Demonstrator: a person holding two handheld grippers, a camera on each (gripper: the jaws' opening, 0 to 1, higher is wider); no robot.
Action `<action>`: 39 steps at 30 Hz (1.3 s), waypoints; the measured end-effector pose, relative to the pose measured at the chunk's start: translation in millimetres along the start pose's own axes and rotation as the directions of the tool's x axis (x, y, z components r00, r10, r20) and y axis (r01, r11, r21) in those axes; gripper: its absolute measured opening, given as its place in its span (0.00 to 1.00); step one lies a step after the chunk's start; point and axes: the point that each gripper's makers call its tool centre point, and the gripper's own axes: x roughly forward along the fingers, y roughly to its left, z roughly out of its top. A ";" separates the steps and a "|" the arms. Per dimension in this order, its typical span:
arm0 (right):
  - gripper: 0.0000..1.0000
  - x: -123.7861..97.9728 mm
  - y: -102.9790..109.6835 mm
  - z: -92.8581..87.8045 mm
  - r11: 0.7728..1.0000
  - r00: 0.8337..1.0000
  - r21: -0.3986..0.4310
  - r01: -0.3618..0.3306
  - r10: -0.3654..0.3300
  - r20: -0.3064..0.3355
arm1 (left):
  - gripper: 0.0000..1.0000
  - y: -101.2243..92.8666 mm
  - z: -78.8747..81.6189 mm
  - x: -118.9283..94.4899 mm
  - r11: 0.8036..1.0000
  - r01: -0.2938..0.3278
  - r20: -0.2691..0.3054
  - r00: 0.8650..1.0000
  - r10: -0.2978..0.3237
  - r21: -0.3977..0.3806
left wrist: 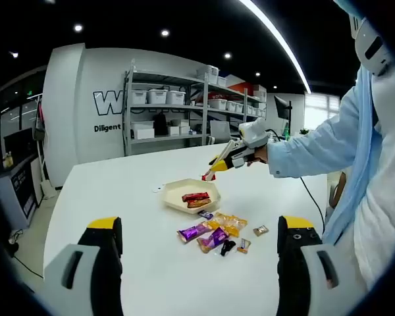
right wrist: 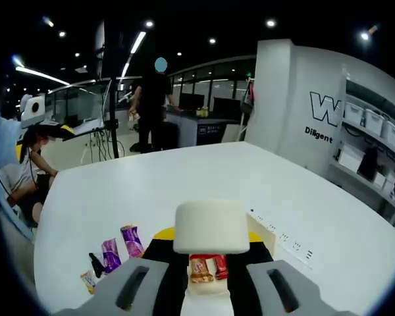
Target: Place the target food into the container with the food tongs after gripping and lifting it, then release it inside without dropping or visibly crushing the food.
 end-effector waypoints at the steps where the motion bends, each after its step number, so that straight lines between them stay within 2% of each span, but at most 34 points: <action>1: 0.14 1.3 -0.7 0.6 1.000 1.000 -0.002 0.000 0.000 0.000 | 0.95 0.5 -0.4 -0.3 1.000 -0.001 -0.001 1.000 0.001 0.001; 8: 0.14 12.1 -17.2 0.9 1.000 1.000 -0.006 -0.002 0.002 -0.004 | 0.94 2.1 -3.2 -3.6 1.000 -0.008 -0.008 1.000 0.008 -0.010; 21: 0.16 27.7 -30.8 6.3 1.000 1.000 -0.012 -0.004 0.004 -0.003 | 0.94 5.2 -7.1 -13.8 0.999 -0.031 -0.017 0.999 0.031 -0.018; 31: 0.16 22.1 -19.4 1.6 1.000 1.000 -0.010 -0.015 0.015 -0.006 | 0.94 3.6 -6.8 -13.4 0.999 -0.030 -0.013 0.999 0.030 -0.018; 35: 0.16 13.0 -9.0 -1.8 1.000 1.000 -0.005 -0.018 0.018 -0.006 | 0.94 1.1 -6.3 -11.2 1.000 -0.023 -0.013 1.000 0.023 -0.014; 39: 0.16 1.3 10.5 -15.6 0.999 0.999 0.008 -0.040 0.040 -0.014 | 0.93 -1.7 -4.0 -9.4 1.000 -0.014 -0.005 1.000 0.014 -0.010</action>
